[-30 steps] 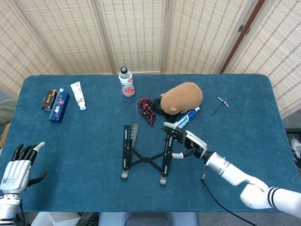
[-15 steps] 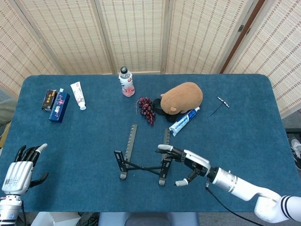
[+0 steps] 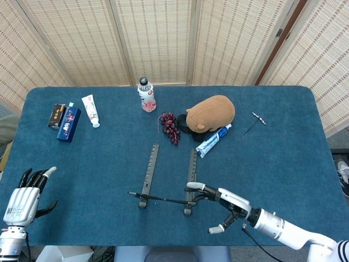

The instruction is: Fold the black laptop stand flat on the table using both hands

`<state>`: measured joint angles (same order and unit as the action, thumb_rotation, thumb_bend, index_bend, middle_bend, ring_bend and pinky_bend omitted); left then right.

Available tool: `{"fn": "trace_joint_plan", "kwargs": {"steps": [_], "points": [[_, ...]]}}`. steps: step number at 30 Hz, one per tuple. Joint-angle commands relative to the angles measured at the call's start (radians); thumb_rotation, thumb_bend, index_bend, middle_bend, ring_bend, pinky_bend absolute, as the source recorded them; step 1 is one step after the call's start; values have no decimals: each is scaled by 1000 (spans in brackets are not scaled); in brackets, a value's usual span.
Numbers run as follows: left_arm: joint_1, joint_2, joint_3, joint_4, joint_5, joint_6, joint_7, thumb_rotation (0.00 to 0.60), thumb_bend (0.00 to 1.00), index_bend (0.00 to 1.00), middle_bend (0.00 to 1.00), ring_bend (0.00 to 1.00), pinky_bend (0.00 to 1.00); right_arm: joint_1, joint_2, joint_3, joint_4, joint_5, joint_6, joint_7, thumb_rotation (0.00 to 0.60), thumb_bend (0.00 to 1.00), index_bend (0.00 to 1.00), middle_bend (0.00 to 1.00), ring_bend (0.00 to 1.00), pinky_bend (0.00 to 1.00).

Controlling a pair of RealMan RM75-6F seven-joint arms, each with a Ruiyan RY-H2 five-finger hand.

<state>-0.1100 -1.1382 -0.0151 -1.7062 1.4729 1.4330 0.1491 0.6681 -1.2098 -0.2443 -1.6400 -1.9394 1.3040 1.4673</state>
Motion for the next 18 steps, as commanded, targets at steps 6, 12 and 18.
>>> {"fn": "trace_joint_plan", "kwargs": {"steps": [6,12,18], "points": [[4,1,4,0,6,3,-4,600,223,111,174,147,0,-7,-11,9,7,57,-16,-64,600,29,0,132,57,218],[6,5,6,-3,9,6,-6,600,223,111,174,148,0,-1,-40,16,18,95,-55,-78,600,29,0,132,57,219],[10,6,8,-3,9,7,-8,600,223,111,174,149,0,-4,-77,12,50,119,-79,-63,600,29,0,132,57,219]]}}
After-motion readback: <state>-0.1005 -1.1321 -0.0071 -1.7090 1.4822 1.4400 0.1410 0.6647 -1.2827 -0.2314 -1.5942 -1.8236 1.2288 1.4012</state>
